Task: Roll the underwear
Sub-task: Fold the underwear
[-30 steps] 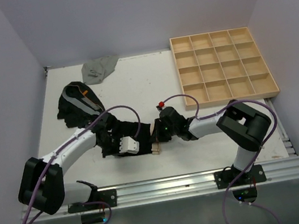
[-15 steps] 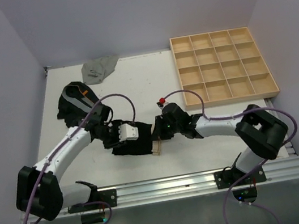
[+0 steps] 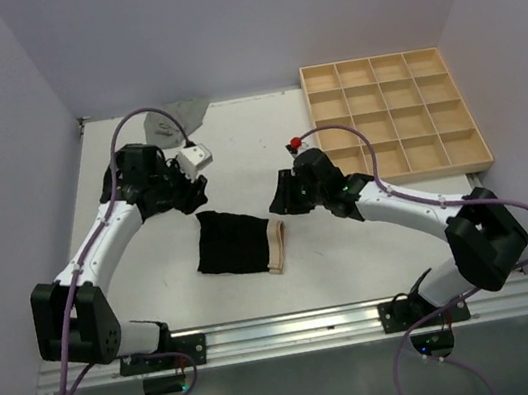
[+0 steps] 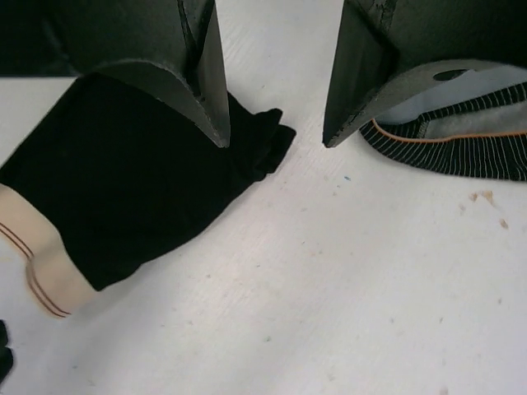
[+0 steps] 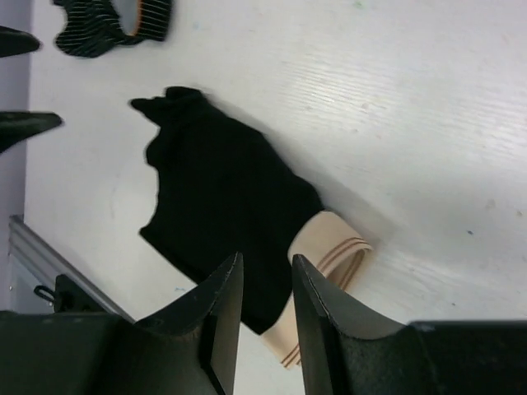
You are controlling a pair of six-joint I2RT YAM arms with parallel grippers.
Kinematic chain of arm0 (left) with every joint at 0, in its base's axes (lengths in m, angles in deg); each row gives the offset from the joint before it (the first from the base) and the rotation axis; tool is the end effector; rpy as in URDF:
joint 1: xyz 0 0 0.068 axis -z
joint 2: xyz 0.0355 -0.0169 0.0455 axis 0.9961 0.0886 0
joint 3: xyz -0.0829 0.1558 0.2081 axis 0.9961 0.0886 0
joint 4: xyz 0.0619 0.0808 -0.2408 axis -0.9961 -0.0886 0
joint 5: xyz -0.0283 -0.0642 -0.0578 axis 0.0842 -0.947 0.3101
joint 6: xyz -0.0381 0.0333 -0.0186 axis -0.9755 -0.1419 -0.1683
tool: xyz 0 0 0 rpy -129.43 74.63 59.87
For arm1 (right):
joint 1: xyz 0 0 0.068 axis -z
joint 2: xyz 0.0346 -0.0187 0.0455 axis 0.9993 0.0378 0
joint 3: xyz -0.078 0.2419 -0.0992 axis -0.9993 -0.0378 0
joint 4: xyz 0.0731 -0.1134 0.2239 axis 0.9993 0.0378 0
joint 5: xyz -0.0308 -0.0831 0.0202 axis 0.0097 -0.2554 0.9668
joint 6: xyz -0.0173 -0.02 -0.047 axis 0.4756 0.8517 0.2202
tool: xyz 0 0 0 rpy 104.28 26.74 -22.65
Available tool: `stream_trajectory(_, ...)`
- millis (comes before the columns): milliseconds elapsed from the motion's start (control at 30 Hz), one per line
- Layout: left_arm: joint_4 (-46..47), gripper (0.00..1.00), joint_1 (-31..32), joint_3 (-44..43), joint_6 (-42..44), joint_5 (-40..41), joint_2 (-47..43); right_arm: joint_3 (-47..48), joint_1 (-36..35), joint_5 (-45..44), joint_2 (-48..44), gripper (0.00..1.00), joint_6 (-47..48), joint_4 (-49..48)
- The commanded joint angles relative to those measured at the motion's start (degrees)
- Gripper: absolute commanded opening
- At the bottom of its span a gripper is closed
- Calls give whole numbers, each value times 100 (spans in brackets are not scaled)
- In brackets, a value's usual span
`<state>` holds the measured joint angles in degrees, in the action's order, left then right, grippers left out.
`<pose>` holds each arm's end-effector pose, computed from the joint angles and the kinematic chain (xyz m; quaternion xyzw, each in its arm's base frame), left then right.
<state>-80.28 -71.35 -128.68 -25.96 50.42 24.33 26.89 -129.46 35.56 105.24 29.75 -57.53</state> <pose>0.2680 -0.0826 0.2792 0.4455 0.7903 -0.1721 0.3838 0.2374 0.2151 0.2434 -0.0295 0.8884 0.3292 0.3186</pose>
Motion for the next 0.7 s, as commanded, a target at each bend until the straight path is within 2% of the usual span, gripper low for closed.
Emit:
stream_trajectory(0,995,53,-450,-118,-1392,-147,373,-249,146,-75,174,35,-342,6)
stream_trajectory(67,1146,52,-521,-118,-1727,38,548,-390,164,-58,253,36,-492,-92)
stream_trajectory(233,1296,51,-521,-154,-1921,187,856,-504,164,118,500,33,-835,-277)
stream_trajectory(433,1270,53,-530,-145,-1834,205,1085,-610,164,153,675,34,-1046,-417)
stream_trajectory(667,1015,56,-530,-127,-1622,-137,1208,-742,164,258,983,33,-1204,-839)
